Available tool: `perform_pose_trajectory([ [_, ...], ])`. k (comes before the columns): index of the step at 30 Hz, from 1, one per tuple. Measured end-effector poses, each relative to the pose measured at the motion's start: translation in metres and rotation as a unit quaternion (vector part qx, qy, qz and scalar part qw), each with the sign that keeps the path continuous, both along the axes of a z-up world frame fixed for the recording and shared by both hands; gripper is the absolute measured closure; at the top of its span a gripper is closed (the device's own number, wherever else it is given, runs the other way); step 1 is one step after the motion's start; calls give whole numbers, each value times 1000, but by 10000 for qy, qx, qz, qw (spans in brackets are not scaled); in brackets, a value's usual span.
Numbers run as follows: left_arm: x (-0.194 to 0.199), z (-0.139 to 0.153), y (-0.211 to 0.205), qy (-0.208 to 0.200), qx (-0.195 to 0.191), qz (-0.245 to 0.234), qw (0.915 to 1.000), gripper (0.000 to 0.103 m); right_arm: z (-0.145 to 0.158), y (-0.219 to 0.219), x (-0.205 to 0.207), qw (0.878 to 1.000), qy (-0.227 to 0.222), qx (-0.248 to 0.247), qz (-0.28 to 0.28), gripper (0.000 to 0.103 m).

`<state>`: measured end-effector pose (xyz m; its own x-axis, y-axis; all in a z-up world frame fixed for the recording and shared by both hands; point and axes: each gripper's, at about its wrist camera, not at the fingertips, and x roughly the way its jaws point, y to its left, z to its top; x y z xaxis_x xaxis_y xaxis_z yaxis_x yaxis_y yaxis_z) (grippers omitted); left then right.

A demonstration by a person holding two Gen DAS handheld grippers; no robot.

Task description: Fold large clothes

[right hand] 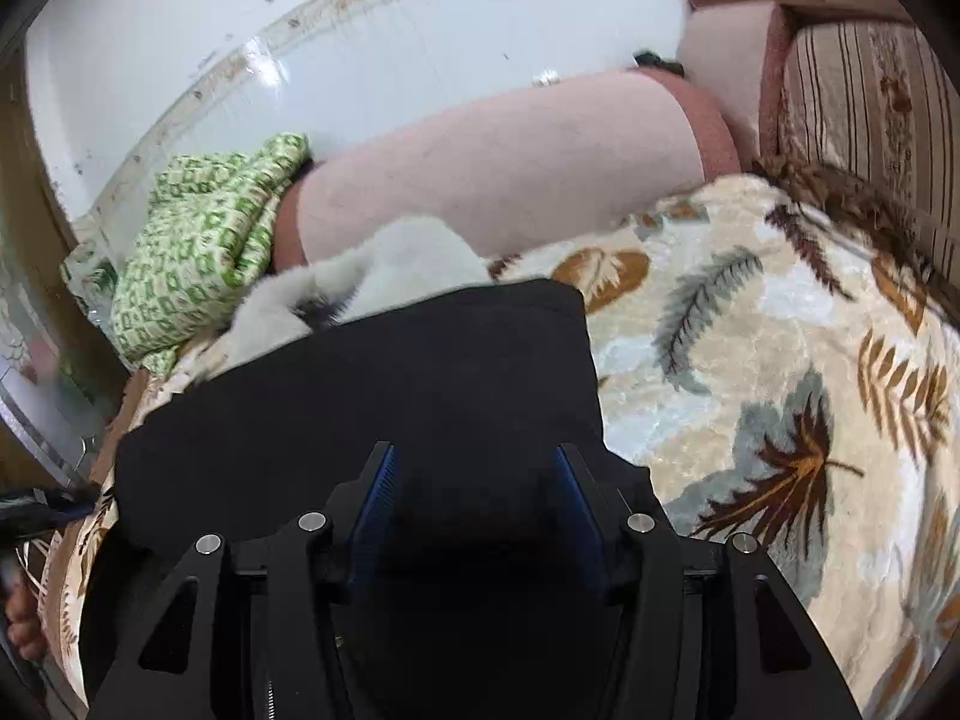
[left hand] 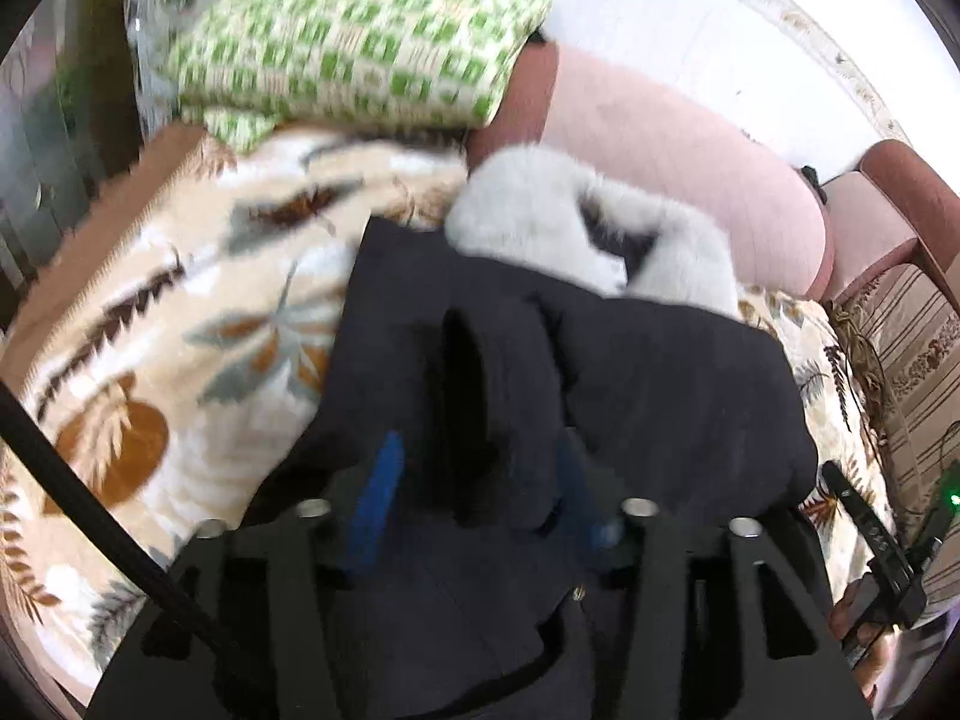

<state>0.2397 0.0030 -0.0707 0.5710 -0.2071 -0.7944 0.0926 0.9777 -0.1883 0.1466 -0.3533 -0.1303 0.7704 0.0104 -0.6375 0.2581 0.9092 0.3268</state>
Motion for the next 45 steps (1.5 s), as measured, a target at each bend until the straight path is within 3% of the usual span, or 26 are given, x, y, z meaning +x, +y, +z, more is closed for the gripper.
perform_pose_trajectory([
  [2,6,-1,-15,-93,133,-146,9998,29,-11,-5,7,9997,128,215,-55,46],
  [5,28,-20,-38,-89,663,-279,9974,29,-23,-7,17,9989,309,353,-55,46],
  [8,58,-56,-44,136,1106,-32,9938,28,-30,-4,23,9985,494,210,-47,44],
  [10,75,-81,-40,544,924,127,9942,24,-36,-3,27,9975,684,177,-14,37],
  [13,73,-81,-35,589,756,355,9948,24,-40,-1,28,9971,755,122,4,33],
  [19,19,-33,-29,86,928,174,9955,25,-22,2,19,9986,530,-45,-41,33],
  [25,-71,7,12,-608,1219,632,9887,25,-1,0,2,9995,137,-78,-265,33],
  [31,-137,5,62,-664,1126,1223,9838,24,20,11,-23,9994,-249,-73,-235,33],
  [36,-160,0,83,-568,1451,1516,9761,24,27,39,-42,9989,-389,-242,37,33],
  [39,-171,-2,95,-639,1503,1664,9725,24,31,65,-57,9964,-459,-665,261,33],
  [45,-185,-7,113,-656,1430,1590,9747,24,39,92,-97,9945,-413,-745,602,29],
])
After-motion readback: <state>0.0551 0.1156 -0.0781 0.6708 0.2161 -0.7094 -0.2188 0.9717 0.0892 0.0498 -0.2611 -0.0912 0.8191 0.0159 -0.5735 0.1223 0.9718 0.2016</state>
